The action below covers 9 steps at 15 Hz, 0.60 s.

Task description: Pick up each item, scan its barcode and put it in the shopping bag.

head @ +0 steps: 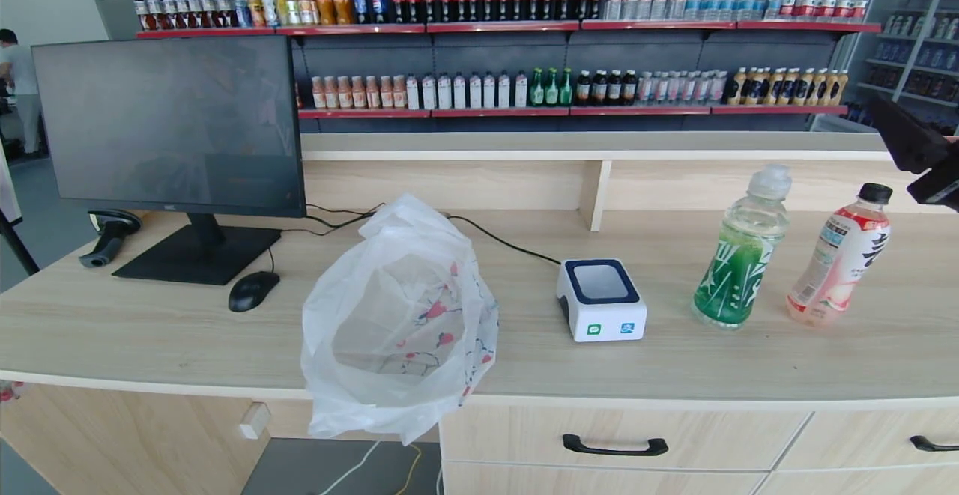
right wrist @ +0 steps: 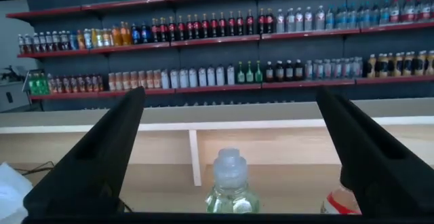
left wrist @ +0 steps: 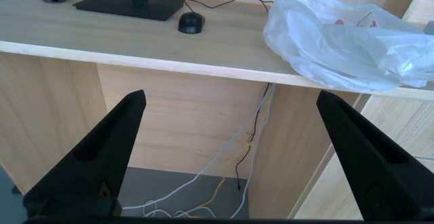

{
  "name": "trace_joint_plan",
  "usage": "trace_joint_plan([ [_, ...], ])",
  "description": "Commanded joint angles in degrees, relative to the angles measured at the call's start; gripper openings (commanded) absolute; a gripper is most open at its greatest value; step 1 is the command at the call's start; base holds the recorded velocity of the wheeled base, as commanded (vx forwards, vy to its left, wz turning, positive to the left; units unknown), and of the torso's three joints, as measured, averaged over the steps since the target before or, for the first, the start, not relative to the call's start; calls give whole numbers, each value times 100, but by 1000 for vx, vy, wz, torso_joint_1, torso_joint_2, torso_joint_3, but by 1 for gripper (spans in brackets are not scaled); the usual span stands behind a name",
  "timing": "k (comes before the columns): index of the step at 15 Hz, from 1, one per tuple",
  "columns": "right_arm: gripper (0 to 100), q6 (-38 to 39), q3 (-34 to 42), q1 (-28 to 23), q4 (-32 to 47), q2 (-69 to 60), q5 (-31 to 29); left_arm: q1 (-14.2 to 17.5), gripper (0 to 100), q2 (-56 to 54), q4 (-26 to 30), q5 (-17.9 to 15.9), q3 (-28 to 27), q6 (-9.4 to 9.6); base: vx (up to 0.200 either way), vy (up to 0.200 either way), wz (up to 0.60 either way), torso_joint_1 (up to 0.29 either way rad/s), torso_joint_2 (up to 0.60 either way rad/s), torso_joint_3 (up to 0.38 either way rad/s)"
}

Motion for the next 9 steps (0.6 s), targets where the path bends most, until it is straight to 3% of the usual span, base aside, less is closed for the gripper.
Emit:
trace_joint_plan([
  [1,100,-115,84,298,-773,1089,-1,2,100,-2,-2,2,0,-2,0,0,0,0,0,0],
  [3,100,-167,427,579,-773,1115,-1,2,100,-2,-2,2,0,-2,0,0,0,0,0,0],
  [9,100,-255,1393,658,-773,1062,-1,2,100,-2,-2,2,0,-2,0,0,0,0,0,0],
])
